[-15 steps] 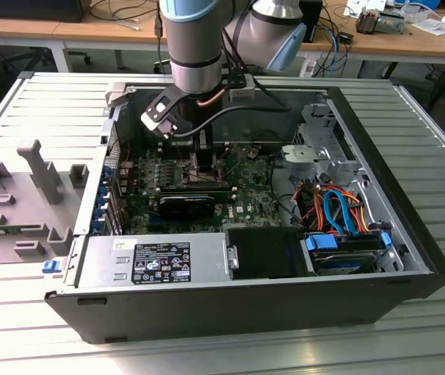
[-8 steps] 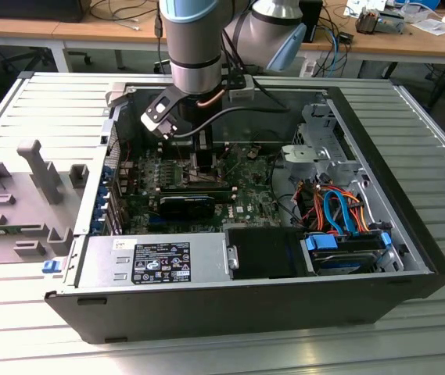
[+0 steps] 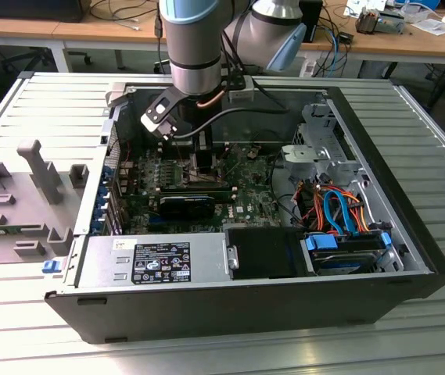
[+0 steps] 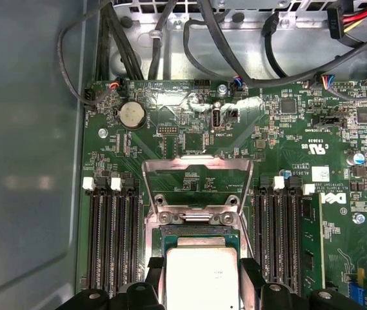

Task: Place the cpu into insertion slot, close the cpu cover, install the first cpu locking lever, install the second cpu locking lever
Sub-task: 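Close the cpu cover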

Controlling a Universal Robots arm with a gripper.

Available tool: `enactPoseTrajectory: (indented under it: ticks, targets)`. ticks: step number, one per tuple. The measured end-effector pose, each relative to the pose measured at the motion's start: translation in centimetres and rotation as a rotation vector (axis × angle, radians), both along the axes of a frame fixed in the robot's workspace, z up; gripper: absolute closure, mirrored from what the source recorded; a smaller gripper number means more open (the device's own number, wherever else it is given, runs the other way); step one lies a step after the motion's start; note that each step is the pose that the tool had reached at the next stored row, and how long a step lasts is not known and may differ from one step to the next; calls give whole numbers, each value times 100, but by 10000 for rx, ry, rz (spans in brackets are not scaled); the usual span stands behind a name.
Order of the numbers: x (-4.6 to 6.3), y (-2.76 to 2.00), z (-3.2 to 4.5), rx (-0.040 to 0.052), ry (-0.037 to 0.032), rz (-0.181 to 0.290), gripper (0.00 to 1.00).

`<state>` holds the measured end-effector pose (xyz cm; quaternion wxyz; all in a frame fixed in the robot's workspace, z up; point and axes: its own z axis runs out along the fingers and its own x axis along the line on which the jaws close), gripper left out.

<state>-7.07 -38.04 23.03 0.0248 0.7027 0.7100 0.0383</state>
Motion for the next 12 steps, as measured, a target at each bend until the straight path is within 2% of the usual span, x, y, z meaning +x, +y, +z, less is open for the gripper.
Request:
enactPoseTrajectory:
  ticks: [12]
  targets:
    - [-5,0,-19,0,0,0,45]
